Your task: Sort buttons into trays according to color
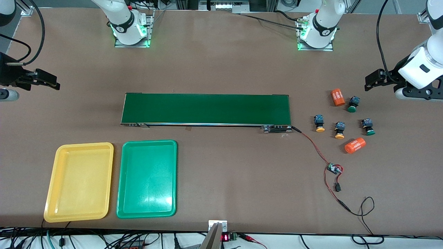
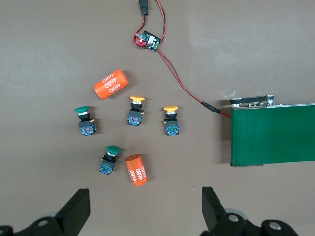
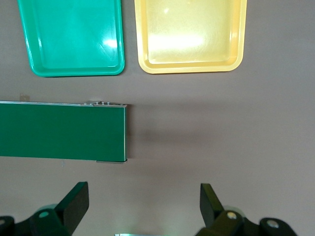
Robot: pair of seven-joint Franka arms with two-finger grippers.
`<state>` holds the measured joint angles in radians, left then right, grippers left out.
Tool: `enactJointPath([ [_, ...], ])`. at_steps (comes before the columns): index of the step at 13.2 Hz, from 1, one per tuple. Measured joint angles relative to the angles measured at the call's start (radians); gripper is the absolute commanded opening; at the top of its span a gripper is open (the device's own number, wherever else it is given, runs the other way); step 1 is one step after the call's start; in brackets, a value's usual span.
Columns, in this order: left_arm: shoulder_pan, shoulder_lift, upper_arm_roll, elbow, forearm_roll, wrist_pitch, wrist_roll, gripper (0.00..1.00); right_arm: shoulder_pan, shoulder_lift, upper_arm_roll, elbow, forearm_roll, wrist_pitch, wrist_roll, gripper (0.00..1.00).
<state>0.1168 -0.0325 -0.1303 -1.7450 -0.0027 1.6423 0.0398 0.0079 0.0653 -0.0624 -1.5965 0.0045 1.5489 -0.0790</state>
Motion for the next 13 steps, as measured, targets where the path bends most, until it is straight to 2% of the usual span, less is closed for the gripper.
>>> enactJointPath([
  [9, -0.001, 0.001, -0.002, 0.005, 0.001, -0.007, 0.0, 1.0, 0.0, 0.006, 0.0, 0.0, 0.0, 0.005, 0.0, 1.0],
  [13, -0.001, 0.003, -0.002, 0.005, 0.001, -0.057, -0.001, 1.0, 0.0, 0.006, 0.0, 0.0, 0.0, 0.045, 0.0, 1.0],
])
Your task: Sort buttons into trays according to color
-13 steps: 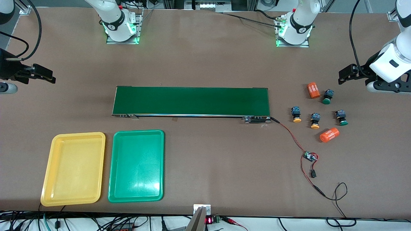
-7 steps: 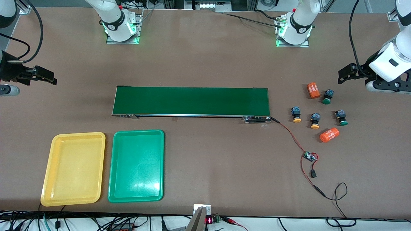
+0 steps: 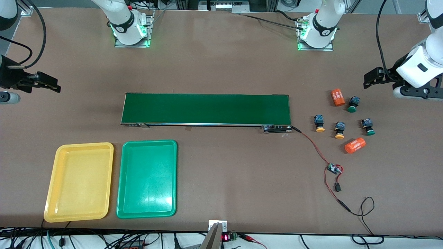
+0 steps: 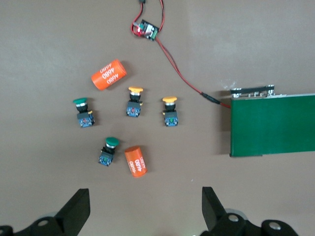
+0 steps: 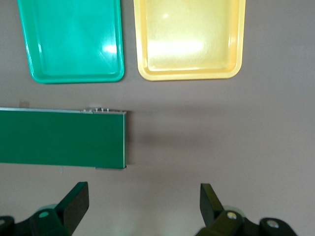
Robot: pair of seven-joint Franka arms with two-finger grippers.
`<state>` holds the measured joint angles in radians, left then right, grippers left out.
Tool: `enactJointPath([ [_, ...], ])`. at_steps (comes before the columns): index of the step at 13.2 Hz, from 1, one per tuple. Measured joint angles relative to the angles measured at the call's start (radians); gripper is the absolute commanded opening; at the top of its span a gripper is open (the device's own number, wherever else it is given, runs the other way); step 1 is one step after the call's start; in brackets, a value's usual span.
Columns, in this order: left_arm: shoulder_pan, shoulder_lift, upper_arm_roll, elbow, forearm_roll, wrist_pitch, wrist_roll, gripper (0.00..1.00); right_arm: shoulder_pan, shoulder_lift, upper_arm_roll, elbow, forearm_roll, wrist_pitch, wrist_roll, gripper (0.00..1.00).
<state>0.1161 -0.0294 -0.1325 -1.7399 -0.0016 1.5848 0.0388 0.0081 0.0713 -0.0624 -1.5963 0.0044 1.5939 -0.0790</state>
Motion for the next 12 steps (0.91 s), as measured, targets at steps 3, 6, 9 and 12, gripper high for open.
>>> enactJointPath([
  [3, 0.001, 0.035, 0.001, 0.002, 0.001, -0.029, 0.0, 1.0, 0.0, 0.001, 0.0, 0.0, 0.0, 0.037, 0.0, 1.0],
  [6, 0.023, 0.144, 0.012, 0.059, 0.006, -0.024, 0.038, 1.0, 0.0, 0.003, 0.0, -0.001, 0.0, 0.062, 0.0, 1.0],
  [9, 0.034, 0.272, 0.014, 0.122, 0.088, 0.065, 0.139, 1.0, 0.001, 0.003, 0.0, -0.011, 0.0, 0.086, 0.0, 1.0],
  [12, 0.046, 0.383, 0.015, 0.125, 0.12, 0.216, 0.359, 1.0, 0.001, 0.001, 0.0, -0.019, 0.0, 0.092, 0.001, 1.0],
])
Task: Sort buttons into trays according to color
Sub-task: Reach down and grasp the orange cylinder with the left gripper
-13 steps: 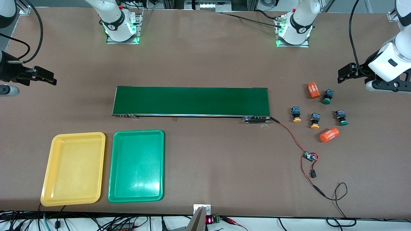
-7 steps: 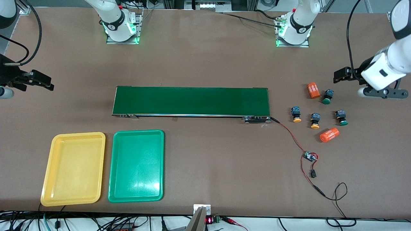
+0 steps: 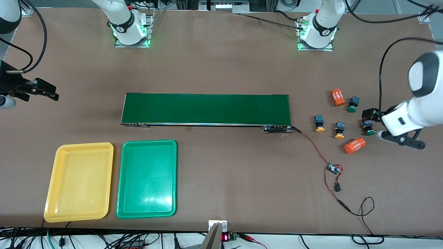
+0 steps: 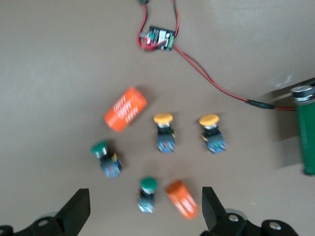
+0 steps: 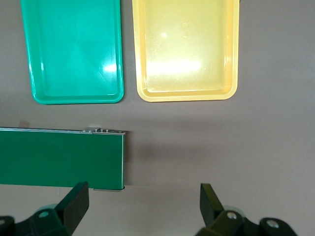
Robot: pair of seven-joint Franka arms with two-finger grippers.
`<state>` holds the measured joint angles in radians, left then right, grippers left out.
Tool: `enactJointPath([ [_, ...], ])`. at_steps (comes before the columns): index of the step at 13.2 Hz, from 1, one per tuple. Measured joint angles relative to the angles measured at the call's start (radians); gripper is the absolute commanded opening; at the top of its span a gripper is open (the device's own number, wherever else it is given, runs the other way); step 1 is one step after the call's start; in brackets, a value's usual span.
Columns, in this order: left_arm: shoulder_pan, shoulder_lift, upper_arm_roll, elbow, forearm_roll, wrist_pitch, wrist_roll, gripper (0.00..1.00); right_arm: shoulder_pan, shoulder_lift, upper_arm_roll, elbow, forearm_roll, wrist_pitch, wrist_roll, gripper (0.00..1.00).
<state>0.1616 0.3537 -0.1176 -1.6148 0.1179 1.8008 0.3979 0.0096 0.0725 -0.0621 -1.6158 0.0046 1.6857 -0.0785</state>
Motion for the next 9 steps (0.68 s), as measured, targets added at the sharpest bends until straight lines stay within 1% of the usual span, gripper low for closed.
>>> enactJointPath([
  [1, 0.011, 0.035, 0.001, 0.0, 0.008, 0.046, 0.076, 1.0, 0.0, -0.003, 0.0, -0.005, 0.0, 0.009, 0.0, 1.0],
  [2, 0.019, 0.067, 0.001, -0.001, 0.041, 0.082, 0.131, 1.0, 0.0, -0.008, 0.0, -0.016, 0.0, 0.022, 0.0, 1.0],
  [5, 0.013, 0.12, -0.007, -0.012, 0.182, 0.101, 0.199, 1.0, 0.001, -0.04, 0.0, -0.063, 0.0, 0.034, 0.0, 1.0],
  [7, 0.006, 0.136, -0.015, -0.034, 0.209, 0.133, 0.219, 1.0, 0.001, -0.068, 0.0, -0.096, 0.0, 0.035, 0.0, 1.0],
  [9, 0.015, 0.153, -0.013, -0.081, 0.215, 0.248, 0.325, 1.0, 0.001, -0.1, 0.0, -0.133, 0.0, 0.039, 0.0, 1.0],
])
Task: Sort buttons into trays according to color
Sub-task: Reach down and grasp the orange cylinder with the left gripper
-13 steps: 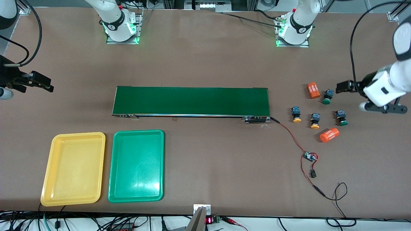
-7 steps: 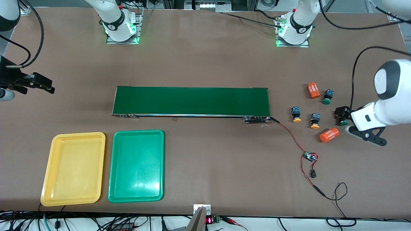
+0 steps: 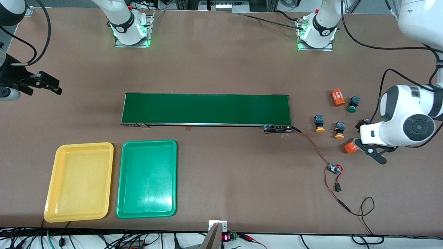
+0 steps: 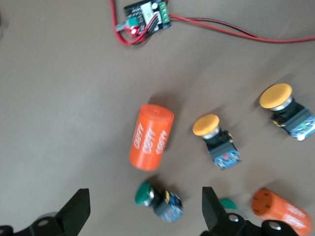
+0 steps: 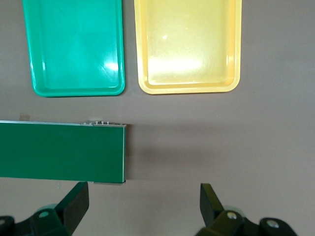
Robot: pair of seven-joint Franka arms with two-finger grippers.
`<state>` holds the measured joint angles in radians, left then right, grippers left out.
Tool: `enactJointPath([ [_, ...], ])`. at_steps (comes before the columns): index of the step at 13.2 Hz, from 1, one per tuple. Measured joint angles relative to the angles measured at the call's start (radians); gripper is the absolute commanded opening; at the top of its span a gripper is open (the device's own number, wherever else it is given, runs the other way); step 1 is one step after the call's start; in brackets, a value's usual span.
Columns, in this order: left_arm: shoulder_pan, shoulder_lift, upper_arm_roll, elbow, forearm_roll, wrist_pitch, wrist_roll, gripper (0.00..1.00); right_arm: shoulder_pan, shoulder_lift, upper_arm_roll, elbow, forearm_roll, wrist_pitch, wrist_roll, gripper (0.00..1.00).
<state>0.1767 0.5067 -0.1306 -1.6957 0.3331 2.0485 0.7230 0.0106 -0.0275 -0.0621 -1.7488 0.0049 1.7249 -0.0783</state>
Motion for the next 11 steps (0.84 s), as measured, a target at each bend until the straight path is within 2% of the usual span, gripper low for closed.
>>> enactJointPath([
  [2, 0.022, 0.022, 0.003, -0.042, 0.0, 0.113, 0.095, 1.0, 0.0, -0.027, 0.0, -0.036, 0.0, 0.023, 0.0, 1.0],
  [5, 0.057, 0.056, 0.005, -0.121, 0.0, 0.284, 0.135, 1.0, 0.0, -0.051, 0.0, -0.074, 0.0, 0.04, 0.0, 1.0],
  [6, 0.068, 0.065, 0.005, -0.154, 0.0, 0.349, 0.147, 0.92, 0.0, -0.052, 0.0, -0.076, 0.0, 0.045, 0.0, 1.0],
  [8, 0.085, 0.078, 0.005, -0.216, 0.0, 0.455, 0.176, 0.61, 0.0, -0.052, 0.0, -0.076, 0.0, 0.045, 0.0, 1.0],
  [11, 0.097, 0.087, 0.005, -0.243, 0.0, 0.499, 0.21, 0.22, 0.0, -0.052, 0.0, -0.076, 0.0, 0.045, 0.0, 1.0],
])
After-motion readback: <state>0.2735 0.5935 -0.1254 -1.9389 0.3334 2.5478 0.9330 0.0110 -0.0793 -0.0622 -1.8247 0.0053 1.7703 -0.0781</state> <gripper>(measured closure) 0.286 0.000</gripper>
